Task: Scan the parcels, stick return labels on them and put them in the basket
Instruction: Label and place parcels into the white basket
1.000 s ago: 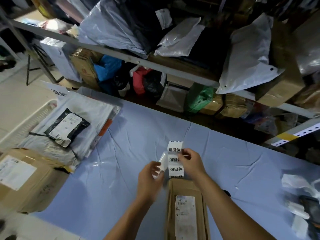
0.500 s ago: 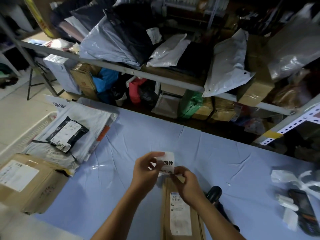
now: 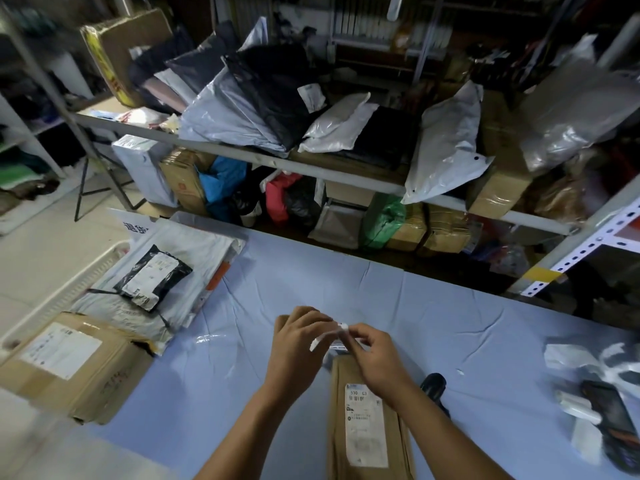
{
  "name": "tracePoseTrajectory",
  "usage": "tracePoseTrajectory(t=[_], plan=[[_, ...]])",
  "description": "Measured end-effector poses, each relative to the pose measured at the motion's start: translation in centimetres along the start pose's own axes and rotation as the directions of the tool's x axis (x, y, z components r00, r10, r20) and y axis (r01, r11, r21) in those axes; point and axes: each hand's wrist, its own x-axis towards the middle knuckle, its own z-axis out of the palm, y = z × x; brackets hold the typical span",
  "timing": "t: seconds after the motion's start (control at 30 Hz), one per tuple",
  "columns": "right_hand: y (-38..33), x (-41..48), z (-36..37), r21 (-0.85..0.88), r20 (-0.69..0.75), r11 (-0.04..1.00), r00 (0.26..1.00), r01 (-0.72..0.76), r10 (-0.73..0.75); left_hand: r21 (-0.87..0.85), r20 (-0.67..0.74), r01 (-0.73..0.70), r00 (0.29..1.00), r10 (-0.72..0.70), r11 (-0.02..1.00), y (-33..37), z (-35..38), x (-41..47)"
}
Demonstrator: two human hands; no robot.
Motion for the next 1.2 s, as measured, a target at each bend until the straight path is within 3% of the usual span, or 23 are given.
tracePoseTrajectory(t=[0.13, 0.5, 0.7, 0.93, 1.2], plan=[[0.0, 0.1, 0.0, -0.056, -0.008, 0.998, 1.0, 0.011, -0.012, -0.036, 0.015, 0.049, 0.999, -0.049, 0.998, 0.0, 0.2, -0.2], [-0.2, 0.3, 0.4, -0.064, 0.0, 0.993, 0.995, 0.102, -0.103, -0.342, 0.048, 0.24, 0.97, -0.238, 0.908, -0.6, 0.4, -0.2], [0.2, 0.4, 0.6, -0.063, 0.022, 0.994, 0.996, 0.086, -0.085, -0.208, 0.049, 0.24, 0.971, -0.235, 0.948, -1.2, 0.5, 0.1], [-0.7, 0.6, 1.2, -0.17, 0.042, 0.982, 0.996, 0.086, -0.08, -0.081, 0.103, 0.05, 0.994, -0.041, 0.996, -1.6, -0.3, 0.4], [-0.8, 0.5, 1.0, -0.234, 0.083, 0.959, 0.987, 0.156, -0.14, 0.005, 0.145, 0.032, 0.989, -0.032, 0.999, -2.0, -0.2, 0.9]])
